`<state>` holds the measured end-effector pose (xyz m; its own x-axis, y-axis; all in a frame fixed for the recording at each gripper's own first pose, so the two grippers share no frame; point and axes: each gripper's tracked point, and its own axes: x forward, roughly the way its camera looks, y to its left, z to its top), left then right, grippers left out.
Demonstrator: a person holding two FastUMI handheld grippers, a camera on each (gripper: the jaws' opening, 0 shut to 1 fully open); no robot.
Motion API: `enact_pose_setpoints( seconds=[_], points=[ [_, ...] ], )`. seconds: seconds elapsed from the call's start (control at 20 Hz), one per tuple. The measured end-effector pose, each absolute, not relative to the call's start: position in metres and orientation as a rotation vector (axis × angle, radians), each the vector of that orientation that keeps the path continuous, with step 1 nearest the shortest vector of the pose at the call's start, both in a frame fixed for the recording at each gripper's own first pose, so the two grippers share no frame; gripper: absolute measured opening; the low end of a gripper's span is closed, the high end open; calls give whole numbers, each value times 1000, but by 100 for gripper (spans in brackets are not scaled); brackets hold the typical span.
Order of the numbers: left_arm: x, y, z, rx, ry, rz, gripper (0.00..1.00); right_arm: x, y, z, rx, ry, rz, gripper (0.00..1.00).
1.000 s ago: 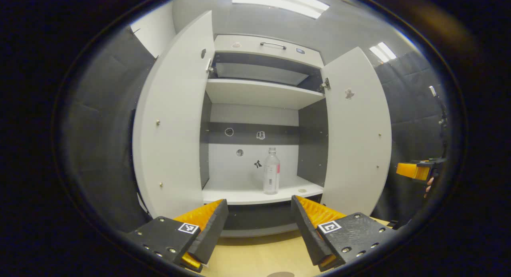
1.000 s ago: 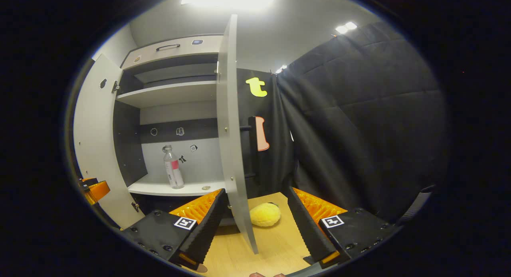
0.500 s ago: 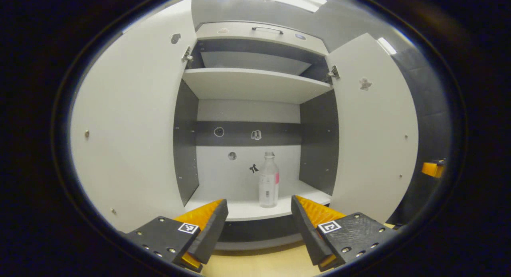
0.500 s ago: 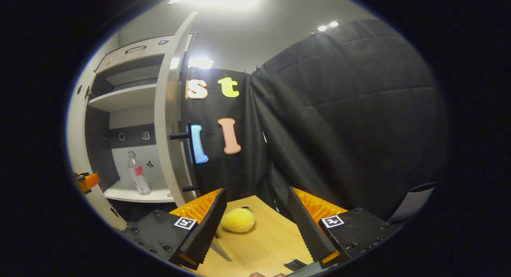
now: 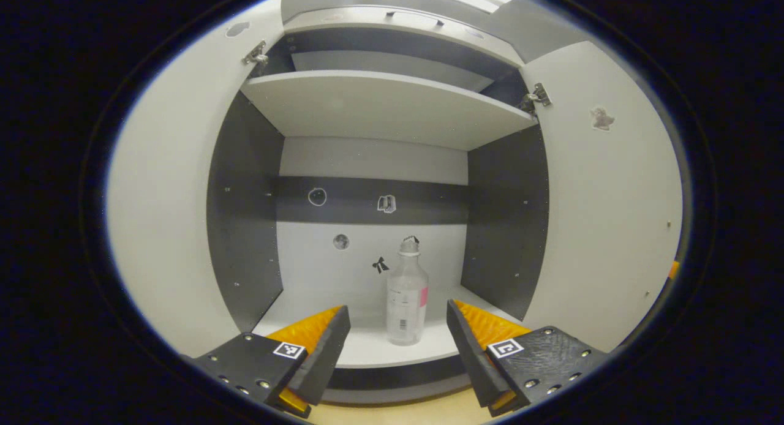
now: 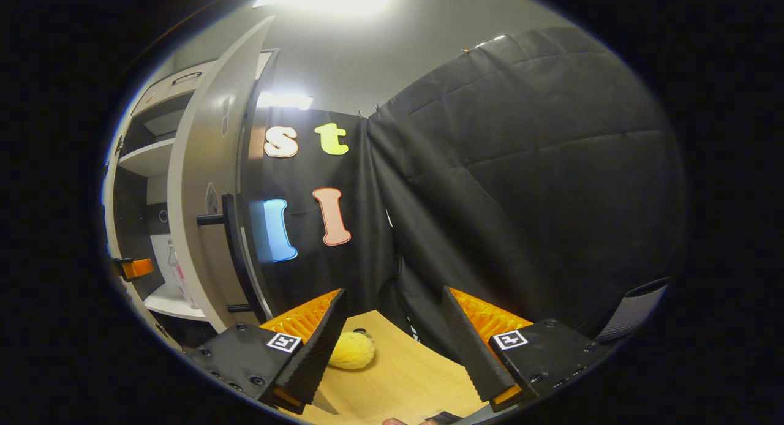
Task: Grasp the bottle in the cabinet with the left hand and place it on the coaster, then close the right door with the right hand and the left door with the left hand.
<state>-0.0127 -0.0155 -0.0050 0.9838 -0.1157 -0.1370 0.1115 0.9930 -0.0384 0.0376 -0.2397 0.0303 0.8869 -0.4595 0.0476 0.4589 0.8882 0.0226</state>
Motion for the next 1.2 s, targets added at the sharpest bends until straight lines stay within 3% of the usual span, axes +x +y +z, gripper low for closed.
enact_pose_setpoints(
  seconds=[0.9,0.95,1.05,1.1,1.15,1.2],
  points=[
    [-20,-24,4,3,194,-103,92,82,-296,14,44,-45,-580,98],
    [-20,-23,5,5,194,-102,92,85,-298,14,45,-43,-578,92],
    [-20,-22,6,3,192,-105,89,89,-299,14,46,-39,-573,92],
    [-20,-21,7,4,191,-100,89,91,-300,13,44,-36,-570,98],
    [-24,-22,12,6,183,-85,83,93,-301,13,43,-32,-566,98],
    [-20,-26,10,4,189,-90,77,94,-302,12,41,-29,-564,92]
  ],
)
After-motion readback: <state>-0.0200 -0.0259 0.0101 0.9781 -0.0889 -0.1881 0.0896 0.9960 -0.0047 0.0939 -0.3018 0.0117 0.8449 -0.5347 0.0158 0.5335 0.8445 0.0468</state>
